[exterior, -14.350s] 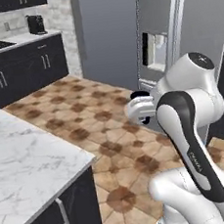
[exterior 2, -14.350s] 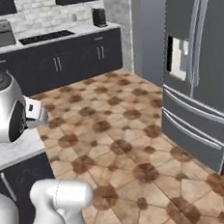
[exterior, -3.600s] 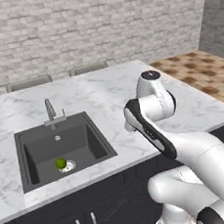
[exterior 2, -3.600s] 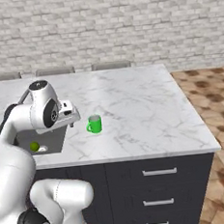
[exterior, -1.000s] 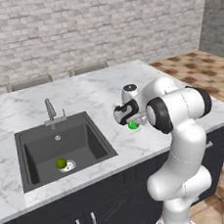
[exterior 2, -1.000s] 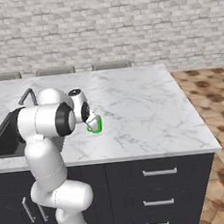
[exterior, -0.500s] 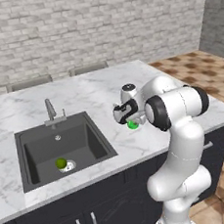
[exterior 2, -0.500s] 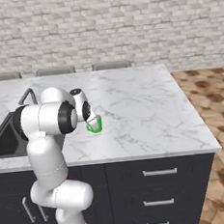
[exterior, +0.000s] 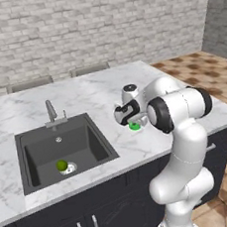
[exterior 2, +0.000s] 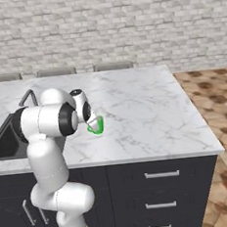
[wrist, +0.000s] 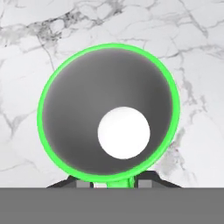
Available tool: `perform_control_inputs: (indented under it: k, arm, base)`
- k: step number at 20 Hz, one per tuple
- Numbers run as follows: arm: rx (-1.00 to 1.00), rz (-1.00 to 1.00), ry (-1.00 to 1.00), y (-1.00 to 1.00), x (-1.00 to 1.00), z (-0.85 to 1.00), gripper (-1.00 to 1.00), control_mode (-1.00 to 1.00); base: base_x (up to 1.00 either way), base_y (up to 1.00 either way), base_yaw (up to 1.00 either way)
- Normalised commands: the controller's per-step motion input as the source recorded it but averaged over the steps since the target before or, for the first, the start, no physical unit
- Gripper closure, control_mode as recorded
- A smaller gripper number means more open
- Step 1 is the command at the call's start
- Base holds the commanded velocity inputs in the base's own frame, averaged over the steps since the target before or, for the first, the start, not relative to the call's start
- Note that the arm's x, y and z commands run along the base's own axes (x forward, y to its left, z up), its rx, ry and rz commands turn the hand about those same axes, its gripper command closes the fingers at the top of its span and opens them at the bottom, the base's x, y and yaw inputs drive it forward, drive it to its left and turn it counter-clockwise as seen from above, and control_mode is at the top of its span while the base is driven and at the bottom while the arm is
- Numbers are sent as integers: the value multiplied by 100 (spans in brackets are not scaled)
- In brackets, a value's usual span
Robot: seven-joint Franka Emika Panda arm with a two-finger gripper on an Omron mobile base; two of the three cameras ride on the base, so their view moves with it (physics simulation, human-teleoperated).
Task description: Clear the mugs and bowl far away from the sink.
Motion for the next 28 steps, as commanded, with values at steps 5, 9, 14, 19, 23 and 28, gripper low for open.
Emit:
perform_control_inputs:
  k: [5, 9, 14, 19, 23, 28]
  arm:
    - [8, 3, -2, -8, -52, 48, 100, -100]
    - [7, 9, -5, -7, -66, 59, 100, -100]
    - [1, 25, -6, -2, -81, 63, 100, -100]
    - [0, 42, -1, 0, -99, 68, 100, -100]
    - [-9, 48, 0, 1, -100, 78, 100, -100]
    - [-14, 46, 0, 4, -98, 53, 100, -100]
  base:
    - [0, 0, 0]
    - [0, 0, 0]
    - [0, 0, 0]
    - [0, 0, 0]
    - [0, 0, 0]
    - [0, 0, 0]
